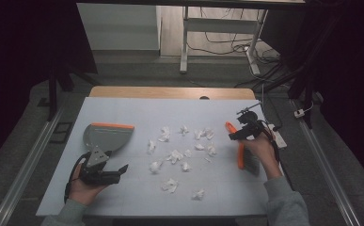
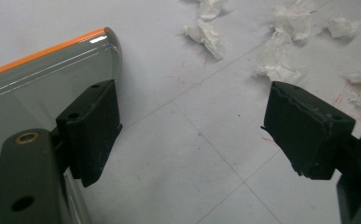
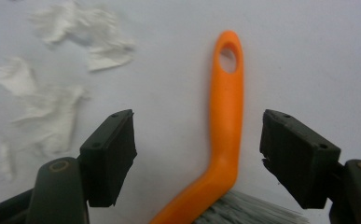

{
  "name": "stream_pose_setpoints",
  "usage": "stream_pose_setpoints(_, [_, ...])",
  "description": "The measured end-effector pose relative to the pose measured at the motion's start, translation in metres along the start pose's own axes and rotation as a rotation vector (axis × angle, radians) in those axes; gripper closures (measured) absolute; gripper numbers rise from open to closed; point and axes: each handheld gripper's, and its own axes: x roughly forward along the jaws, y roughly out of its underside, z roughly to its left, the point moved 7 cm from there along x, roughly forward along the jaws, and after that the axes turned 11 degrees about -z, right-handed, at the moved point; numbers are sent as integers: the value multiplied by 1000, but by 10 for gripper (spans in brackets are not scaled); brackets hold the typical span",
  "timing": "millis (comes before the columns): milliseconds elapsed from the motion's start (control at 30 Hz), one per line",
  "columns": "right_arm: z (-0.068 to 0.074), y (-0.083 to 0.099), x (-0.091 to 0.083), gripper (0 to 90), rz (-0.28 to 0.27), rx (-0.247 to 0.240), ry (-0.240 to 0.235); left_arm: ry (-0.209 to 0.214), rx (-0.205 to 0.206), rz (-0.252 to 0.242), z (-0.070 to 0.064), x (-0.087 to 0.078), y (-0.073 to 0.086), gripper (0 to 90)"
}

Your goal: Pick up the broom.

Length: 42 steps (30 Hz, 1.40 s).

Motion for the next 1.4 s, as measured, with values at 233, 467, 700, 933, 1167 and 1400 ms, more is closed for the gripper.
stream_pose_setpoints(233, [-11,16,16,334,112,13,29,2,1,5,0,1,1,198])
stream_pose_setpoints(467, [-18,25,22,459,170,33,46,4,4,7,-1,1,2,198])
stream_pose_setpoints(700, [-21,28,24,636,189,72,30,5,4,7,-1,1,2,199])
stream_pose_setpoints(933, [-20,27,23,705,184,70,34,7,8,5,-2,-1,3,203])
stream_pose_setpoints(1167, [-19,25,16,710,161,42,32,7,6,2,-1,-2,3,208])
stream_pose_setpoints(1400, [-19,15,-9,710,66,66,2,5,4,-8,-1,-4,3,213])
